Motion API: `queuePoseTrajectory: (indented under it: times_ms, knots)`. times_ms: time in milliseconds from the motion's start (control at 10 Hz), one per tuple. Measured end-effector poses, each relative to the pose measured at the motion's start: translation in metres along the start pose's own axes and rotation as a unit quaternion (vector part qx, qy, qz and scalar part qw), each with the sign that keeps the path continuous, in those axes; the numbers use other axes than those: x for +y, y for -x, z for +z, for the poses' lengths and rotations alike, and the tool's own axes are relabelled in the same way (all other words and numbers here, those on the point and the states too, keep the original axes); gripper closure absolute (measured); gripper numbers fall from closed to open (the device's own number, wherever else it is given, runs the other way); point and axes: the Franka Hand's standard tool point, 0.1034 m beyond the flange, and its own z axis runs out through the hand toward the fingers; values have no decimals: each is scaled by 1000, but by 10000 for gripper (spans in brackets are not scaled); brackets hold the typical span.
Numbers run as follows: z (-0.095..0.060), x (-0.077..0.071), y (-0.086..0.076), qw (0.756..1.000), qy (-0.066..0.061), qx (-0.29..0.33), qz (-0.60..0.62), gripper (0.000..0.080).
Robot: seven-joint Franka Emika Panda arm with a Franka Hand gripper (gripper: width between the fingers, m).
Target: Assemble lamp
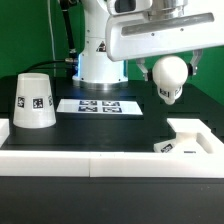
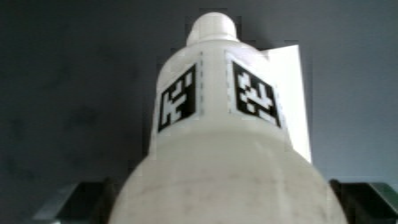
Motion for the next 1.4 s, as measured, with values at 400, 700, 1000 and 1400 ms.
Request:
queuePoseTrajectory:
  times_ms: [400,700,1000,1400]
  knots:
    - [-5,-3,-10,979,36,184,-83,220]
    - [-13,-13,-17,965,40,230,-116,220]
    - [-16,-19,-20,959,47,233,-153,220]
    - [-37,-29,-53,961,44,222,-162,220]
